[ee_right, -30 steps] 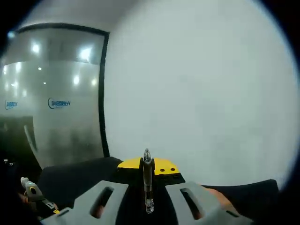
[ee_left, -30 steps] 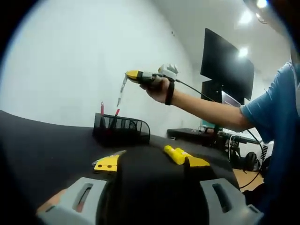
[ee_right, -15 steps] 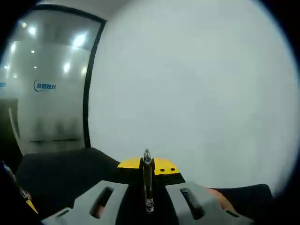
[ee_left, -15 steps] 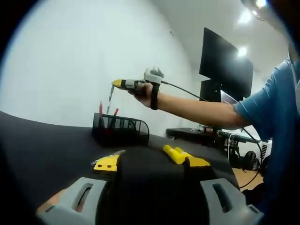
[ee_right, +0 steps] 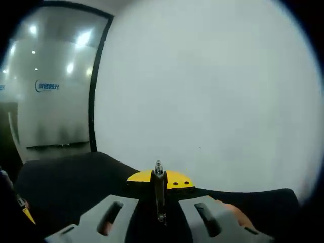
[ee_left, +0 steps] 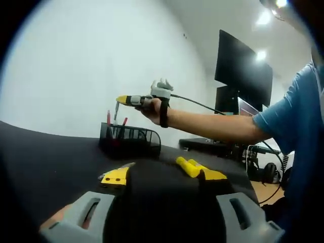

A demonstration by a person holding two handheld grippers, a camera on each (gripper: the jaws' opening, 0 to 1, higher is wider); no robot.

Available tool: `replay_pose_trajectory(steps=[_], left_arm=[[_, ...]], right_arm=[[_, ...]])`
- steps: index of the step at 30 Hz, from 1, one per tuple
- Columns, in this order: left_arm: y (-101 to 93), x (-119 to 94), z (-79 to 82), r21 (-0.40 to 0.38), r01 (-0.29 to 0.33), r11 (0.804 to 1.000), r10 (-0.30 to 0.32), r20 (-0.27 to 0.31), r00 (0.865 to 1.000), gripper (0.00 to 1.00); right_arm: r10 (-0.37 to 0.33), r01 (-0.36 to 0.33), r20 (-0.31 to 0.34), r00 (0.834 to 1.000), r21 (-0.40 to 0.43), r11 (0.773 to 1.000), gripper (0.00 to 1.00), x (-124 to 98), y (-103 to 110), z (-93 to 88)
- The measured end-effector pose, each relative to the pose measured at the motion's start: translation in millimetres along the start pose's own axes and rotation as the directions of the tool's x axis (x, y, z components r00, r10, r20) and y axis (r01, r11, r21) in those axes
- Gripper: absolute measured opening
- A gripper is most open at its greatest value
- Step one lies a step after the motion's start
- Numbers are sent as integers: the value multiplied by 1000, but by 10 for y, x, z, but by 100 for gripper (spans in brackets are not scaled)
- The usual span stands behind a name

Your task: Pick up pens and glue sticks and place them into the holder.

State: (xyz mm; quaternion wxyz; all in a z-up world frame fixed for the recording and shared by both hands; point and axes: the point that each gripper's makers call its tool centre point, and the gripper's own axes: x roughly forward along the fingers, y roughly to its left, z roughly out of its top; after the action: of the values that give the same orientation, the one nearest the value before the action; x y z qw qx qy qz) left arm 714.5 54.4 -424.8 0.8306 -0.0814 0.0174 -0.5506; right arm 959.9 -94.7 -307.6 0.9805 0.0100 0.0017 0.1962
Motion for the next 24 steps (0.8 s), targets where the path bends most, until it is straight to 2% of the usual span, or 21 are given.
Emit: replay_pose_trajectory(steps=[5, 8, 11, 24], left_arm=[[-1, 1, -9, 5, -1, 1000, 1, -5, 1000, 51], [1, 1, -15, 8, -2, 1000, 2, -8, 1000, 51], [1, 0, -17, 9, -3, 1000, 3, -8, 1000, 51], [7, 1, -31, 8, -7, 1000, 7, -13, 1000, 51]], right_arm=[[5, -5, -18, 1000, 32, 999, 5, -87, 54, -128], [-4, 3, -69, 998, -14, 1000, 5, -113, 75, -240], [-9, 7, -96, 995, -26, 1000, 5, -109, 104, -297], [-17, 10, -137, 990, -52, 999, 5, -161, 235, -370]])
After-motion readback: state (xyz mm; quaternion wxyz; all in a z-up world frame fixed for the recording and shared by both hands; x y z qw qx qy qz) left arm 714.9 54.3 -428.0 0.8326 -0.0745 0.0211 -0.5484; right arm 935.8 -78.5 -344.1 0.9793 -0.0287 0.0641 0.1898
